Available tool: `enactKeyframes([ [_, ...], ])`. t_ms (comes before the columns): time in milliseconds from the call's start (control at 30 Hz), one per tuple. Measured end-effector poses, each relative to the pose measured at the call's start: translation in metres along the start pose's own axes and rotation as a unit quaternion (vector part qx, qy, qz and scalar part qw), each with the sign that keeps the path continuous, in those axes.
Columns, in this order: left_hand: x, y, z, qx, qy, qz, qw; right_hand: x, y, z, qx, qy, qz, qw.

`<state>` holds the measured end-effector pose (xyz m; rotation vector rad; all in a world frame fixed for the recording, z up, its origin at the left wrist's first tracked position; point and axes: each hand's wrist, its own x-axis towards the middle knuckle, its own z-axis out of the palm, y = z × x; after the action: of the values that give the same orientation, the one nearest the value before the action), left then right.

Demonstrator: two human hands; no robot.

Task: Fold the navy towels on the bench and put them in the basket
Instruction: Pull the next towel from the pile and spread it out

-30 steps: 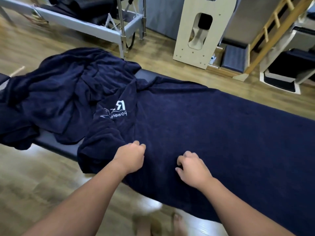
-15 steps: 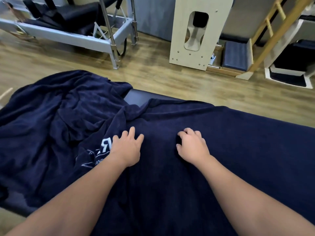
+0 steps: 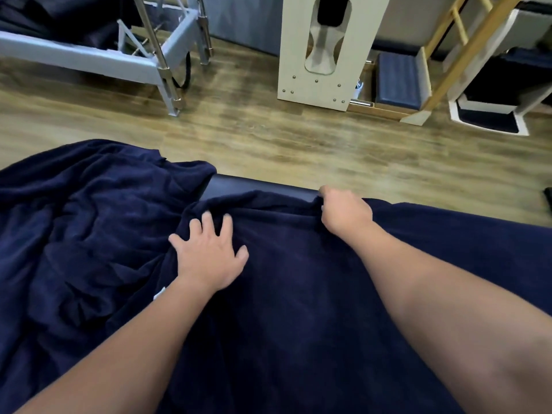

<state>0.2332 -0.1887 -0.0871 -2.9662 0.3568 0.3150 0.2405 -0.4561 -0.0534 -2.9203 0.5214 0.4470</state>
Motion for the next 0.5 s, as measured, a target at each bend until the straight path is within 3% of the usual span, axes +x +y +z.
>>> enactKeyframes([
  [100, 0.002, -0.011, 0.01, 0.001, 0.062, 0.029, 0.998, 0.016, -0.02, -0.013, -0.01, 0.017, 0.016, 1.0],
  [233, 0.009, -0.031, 0.012, -0.029, 0.152, 0.132, 0.979, 0.046, -0.027, -0.014, 0.136, 0.088, 0.074, 0.984],
  [333, 0.005, -0.043, 0.007, -0.04, 0.149, 0.199, 0.968, 0.04, -0.035, 0.005, 0.151, 0.018, -0.011, 0.988],
  [500, -0.02, -0.049, -0.01, -0.015, 0.097, 0.084, 0.992, -0.024, -0.061, 0.048, 0.106, 0.02, -0.113, 0.988],
])
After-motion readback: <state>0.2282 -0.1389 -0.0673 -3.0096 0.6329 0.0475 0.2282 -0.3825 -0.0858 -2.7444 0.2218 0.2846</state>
